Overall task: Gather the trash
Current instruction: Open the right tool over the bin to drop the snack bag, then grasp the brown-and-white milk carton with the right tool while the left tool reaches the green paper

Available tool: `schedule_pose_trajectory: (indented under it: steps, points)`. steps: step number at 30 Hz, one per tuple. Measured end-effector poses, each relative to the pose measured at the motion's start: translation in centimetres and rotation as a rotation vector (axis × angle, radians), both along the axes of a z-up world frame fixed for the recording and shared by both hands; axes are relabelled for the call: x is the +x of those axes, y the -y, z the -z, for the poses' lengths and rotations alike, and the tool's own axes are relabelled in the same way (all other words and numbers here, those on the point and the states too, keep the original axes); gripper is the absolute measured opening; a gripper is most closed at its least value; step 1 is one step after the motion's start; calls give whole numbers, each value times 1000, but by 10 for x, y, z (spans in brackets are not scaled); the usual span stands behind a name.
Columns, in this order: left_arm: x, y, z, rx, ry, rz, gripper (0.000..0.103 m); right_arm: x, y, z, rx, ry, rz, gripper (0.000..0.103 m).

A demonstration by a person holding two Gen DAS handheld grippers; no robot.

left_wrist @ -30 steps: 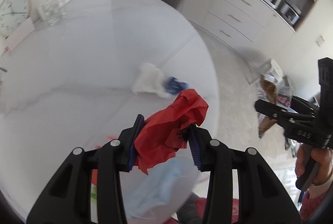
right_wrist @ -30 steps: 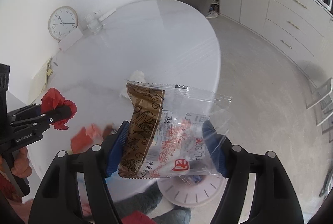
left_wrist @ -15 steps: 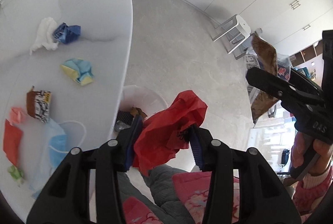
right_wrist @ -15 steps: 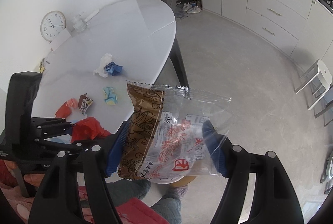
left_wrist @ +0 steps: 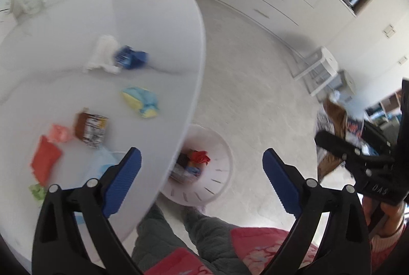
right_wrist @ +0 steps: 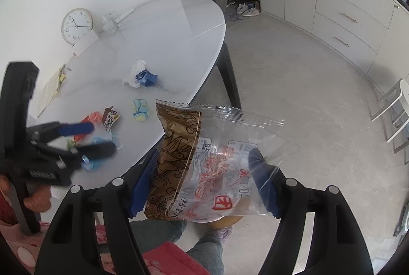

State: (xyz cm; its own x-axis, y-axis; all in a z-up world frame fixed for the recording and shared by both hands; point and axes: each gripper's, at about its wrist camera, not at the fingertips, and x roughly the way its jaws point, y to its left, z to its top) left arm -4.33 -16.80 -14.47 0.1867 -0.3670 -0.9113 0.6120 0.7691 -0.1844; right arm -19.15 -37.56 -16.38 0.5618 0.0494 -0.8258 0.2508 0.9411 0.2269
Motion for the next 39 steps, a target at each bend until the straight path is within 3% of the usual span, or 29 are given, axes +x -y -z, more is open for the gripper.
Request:
schedule_pose_trajectory:
  steps: [9,14,18,28,39]
  points:
    - [23,-48,-24,-4,52,-167,95,18,-33,35,6,-66,-67,76]
    - [27,-70,-23,16,59,-204,95,26,-54,54,-18,-130,-86,92]
    - [31,-87,-27,20,75,-227,95,29,-57,48,-9,-111,-74,100]
    - [52,-139,-36,24,104,-341,95,39,-55,31,-5,-77,-38,100]
    - [60,-193,-36,41,110,-463,95,55,-75,24,-25,-67,-91,101]
